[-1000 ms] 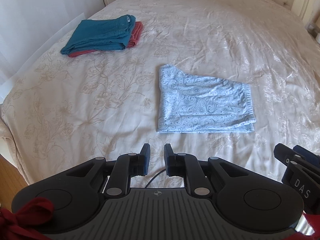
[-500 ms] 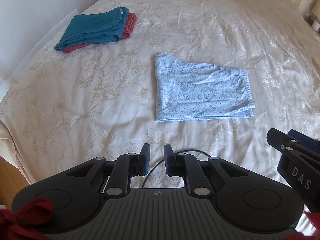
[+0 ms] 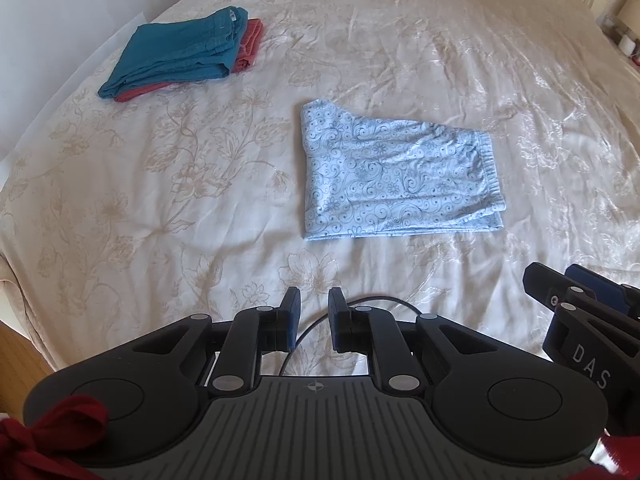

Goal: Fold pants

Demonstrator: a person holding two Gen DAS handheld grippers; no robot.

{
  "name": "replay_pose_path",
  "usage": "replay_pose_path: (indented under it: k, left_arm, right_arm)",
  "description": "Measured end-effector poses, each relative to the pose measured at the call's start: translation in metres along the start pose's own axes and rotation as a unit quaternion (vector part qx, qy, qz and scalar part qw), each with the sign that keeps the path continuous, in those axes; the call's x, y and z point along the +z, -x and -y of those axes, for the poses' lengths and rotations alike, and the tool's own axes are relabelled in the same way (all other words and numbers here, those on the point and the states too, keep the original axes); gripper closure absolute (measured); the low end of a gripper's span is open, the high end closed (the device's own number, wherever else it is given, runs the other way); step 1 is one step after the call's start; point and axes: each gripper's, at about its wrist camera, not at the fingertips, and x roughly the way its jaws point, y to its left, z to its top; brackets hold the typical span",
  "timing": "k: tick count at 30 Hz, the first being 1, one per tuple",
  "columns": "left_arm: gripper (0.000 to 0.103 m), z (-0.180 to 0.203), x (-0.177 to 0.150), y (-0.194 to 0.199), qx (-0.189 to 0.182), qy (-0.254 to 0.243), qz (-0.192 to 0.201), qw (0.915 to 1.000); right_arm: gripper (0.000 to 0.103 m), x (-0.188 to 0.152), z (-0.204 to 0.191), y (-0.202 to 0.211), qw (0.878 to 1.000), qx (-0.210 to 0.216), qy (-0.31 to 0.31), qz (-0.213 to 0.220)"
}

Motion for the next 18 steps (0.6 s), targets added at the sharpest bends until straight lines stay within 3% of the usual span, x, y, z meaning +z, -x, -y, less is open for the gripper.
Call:
replay_pose_path:
  k: [18]
  left_arm:
    - [0.088, -0.0014, 0.0046, -0.0026, 0.003, -0.003, -0.006, 1.0000]
  right_arm:
    - [0.061, 0.0027, -0.0040, -0.0074, 1.000, 0.001, 0.000, -0.013]
